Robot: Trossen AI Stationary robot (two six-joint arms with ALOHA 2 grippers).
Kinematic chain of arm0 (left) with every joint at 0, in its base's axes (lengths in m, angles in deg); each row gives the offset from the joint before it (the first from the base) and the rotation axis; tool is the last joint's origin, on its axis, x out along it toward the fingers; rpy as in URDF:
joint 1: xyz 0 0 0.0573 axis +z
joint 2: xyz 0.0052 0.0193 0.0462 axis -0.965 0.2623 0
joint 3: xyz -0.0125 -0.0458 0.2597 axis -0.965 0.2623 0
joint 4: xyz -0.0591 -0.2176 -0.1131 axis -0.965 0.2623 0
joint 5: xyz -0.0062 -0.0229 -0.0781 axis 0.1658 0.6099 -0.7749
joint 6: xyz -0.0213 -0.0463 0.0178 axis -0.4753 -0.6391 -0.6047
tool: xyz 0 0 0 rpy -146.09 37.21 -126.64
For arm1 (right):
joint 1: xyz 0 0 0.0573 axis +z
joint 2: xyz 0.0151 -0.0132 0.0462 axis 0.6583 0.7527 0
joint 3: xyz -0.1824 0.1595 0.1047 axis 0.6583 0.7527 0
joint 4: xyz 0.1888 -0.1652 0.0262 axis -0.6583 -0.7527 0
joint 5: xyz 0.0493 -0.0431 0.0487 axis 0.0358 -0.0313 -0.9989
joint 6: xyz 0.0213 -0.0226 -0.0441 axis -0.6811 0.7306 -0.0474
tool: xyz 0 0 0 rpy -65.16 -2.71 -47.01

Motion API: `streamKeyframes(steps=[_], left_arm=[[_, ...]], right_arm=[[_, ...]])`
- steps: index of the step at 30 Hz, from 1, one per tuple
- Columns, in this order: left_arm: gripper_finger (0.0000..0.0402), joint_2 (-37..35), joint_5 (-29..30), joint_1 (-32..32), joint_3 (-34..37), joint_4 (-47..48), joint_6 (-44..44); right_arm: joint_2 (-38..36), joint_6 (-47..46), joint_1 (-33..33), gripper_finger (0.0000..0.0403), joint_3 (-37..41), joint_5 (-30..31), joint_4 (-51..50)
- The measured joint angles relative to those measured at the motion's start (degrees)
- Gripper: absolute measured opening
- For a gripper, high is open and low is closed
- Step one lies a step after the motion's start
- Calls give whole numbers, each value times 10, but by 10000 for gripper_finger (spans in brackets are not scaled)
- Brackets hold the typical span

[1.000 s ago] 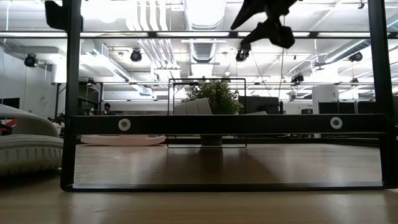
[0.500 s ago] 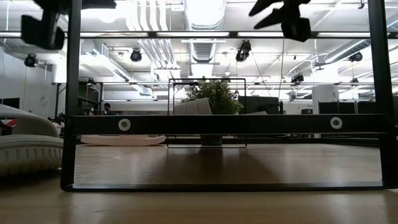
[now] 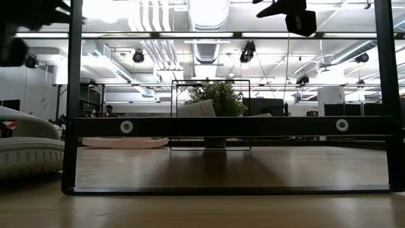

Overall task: Pick and place slides into the shelf
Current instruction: Put the gray slide on the shelf

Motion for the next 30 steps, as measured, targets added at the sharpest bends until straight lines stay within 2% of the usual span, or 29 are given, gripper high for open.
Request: streamKeyframes(steps=[7, 13, 21, 25, 30], left_arm=[[0, -9, -66, -46, 0, 117, -100], [0, -7, -165, -48, 1, 116, -91], [4, -7, -222, -52, 12, 115, -85], [38, -6, -273, -52, 20, 115, -85], [106, -5, -282, -52, 27, 108, -85]], right_arm=[[0, -6, 0, 102, 1, 5, 0], [0, -15, 0, 103, 1, 5, 9], [1, -29, 4, 106, 1, 5, 13], [1, -30, 6, 107, 1, 5, 13], [1, -30, 6, 108, 1, 5, 13]])
